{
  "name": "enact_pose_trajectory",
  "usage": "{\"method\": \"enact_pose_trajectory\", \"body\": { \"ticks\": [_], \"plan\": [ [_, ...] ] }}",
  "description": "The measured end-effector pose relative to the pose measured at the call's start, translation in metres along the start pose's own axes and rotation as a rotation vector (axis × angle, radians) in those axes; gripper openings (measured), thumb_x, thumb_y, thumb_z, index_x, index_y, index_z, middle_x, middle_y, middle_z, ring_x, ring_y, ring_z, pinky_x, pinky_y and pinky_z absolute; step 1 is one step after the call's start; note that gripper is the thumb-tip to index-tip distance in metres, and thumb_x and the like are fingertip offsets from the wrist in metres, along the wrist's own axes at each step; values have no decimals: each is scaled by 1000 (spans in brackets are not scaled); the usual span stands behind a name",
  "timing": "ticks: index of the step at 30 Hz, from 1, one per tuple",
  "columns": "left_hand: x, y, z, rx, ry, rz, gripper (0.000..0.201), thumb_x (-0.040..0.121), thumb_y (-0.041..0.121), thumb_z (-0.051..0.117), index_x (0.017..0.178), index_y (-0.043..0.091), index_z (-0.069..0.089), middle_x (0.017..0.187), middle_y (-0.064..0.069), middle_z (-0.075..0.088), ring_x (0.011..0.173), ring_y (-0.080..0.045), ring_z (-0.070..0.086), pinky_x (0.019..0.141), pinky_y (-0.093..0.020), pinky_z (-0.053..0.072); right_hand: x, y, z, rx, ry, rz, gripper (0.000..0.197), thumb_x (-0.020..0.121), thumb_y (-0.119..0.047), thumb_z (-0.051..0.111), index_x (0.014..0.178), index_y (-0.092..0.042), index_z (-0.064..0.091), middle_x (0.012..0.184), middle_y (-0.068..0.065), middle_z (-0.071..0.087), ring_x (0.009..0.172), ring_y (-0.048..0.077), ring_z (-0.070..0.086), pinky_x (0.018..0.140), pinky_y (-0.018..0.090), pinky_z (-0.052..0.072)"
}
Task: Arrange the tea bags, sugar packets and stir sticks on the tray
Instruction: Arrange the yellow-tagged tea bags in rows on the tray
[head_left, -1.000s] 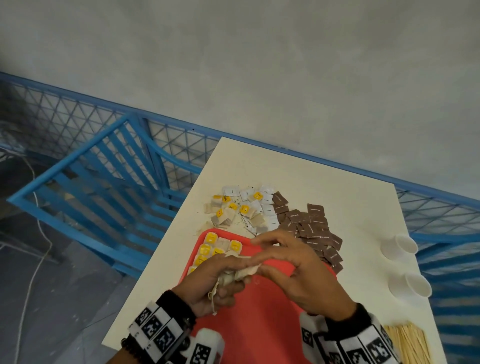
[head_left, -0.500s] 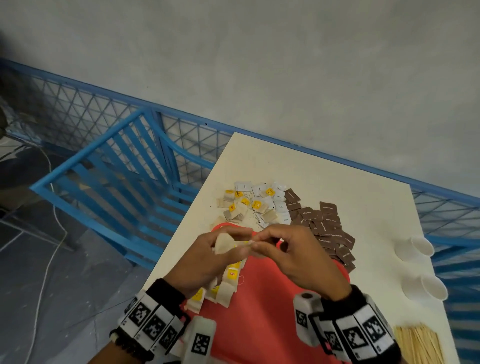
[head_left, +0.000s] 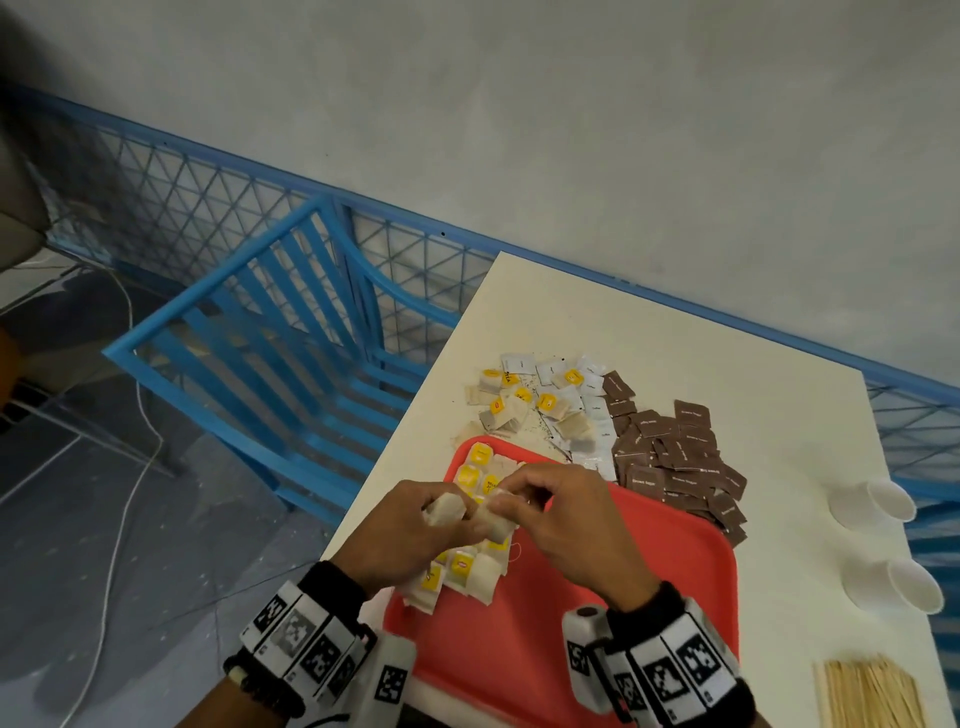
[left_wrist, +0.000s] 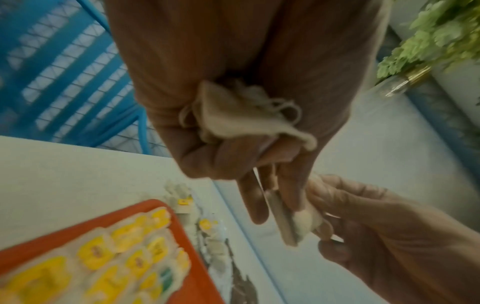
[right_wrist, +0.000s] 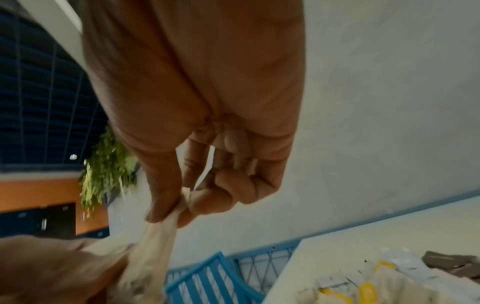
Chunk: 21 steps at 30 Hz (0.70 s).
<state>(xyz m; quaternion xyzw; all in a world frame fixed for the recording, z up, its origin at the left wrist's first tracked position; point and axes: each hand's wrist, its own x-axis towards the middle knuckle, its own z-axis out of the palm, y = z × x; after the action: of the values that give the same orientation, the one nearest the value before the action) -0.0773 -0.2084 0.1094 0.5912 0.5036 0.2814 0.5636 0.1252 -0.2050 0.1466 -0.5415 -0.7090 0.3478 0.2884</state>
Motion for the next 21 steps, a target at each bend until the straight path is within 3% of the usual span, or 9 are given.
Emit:
{"method": "enact_pose_trajectory", "body": {
  "ticks": [4, 7, 8, 10, 12, 16, 19, 21],
  "plan": [
    [-10, -42, -17, 106, 75, -101, 4, 83, 24, 79, 82, 23, 76, 84, 6, 75, 79, -9, 69, 78, -36, 57, -7, 29, 30, -130, -163, 103, 16, 87, -30, 73, 77, -18, 73, 61, -13, 60, 60, 3, 53, 58, 15, 38],
    [-17, -63, -27, 170, 111, -168, 7, 84, 29, 78, 80, 24, 75, 81, 11, 75, 75, -5, 67, 73, -29, 54, -16, 45, 62, -234, -399, 176, 16, 87, -25, 61, 80, -16, 73, 78, -4, 71, 70, 6, 59, 70, 30, 51],
    [-19, -68, -30, 183, 108, -180, 8, 84, 31, 78, 80, 24, 74, 81, 11, 74, 73, -3, 67, 70, -26, 54, -19, 49, 73, -255, -480, 189, 16, 84, -20, 58, 78, -15, 72, 79, -3, 72, 71, 8, 60, 72, 31, 52],
    [-22, -76, -35, 206, 97, -189, 9, 84, 32, 77, 79, 25, 74, 80, 12, 74, 73, -3, 66, 67, -23, 53, -23, 59, 93, -225, -581, 225, 20, 85, -12, 62, 68, -19, 70, 63, -13, 64, 61, 2, 54, 65, 25, 50],
    [-24, -81, -39, 214, 85, -203, 8, 85, 31, 76, 79, 25, 74, 81, 12, 74, 74, -4, 67, 69, -26, 54, -24, 70, 110, -205, -591, 275, 21, 87, -12, 64, 70, -19, 73, 55, -19, 55, 58, -3, 55, 59, 16, 43],
    [-27, -88, -45, 229, 84, -231, 8, 86, 30, 75, 80, 26, 73, 82, 15, 73, 75, -3, 66, 68, -25, 52, -21, 83, 127, -284, -466, 284, 17, 87, -14, 57, 89, -15, 74, 88, -1, 69, 87, 15, 62, 73, 31, 48],
    [-26, -91, -47, 219, 88, -237, 7, 86, 30, 74, 80, 26, 73, 81, 15, 73, 73, -2, 65, 63, -22, 51, -21, 87, 128, -234, -371, 333, 21, 84, -11, 48, 82, -26, 63, 79, -15, 66, 80, 4, 62, 72, 32, 52],
    [-25, -91, -48, 213, 90, -235, 8, 87, 30, 74, 81, 25, 73, 80, 15, 73, 69, 0, 64, 60, -20, 49, -20, 90, 128, -238, -355, 353, 17, 82, -12, 46, 79, -27, 51, 76, -12, 64, 81, 4, 64, 70, 38, 52]
  ]
}}
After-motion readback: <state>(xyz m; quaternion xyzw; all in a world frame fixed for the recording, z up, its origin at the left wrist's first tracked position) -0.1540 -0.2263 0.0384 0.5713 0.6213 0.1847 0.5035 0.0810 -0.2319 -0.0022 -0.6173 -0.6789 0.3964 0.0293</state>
